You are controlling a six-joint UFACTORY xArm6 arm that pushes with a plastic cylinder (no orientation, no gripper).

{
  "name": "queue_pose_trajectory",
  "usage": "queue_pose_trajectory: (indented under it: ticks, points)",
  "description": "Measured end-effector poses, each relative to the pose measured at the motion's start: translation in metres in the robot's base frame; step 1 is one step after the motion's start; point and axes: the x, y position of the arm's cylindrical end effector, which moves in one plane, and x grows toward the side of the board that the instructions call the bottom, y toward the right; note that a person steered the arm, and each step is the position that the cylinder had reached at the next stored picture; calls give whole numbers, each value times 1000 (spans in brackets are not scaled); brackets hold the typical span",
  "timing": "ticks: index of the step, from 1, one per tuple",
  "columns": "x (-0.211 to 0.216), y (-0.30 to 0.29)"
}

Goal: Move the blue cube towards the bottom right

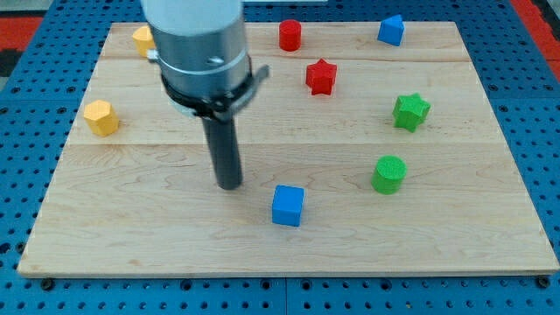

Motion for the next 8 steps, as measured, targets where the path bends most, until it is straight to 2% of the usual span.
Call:
queue_pose_trajectory:
  ticks: [2, 3, 4, 5, 6, 7, 8]
  points:
    - [52, 106]
    - [61, 94]
    - [101, 99]
    - [95, 177]
    - [78, 236]
    - [82, 279]
    - [101, 260]
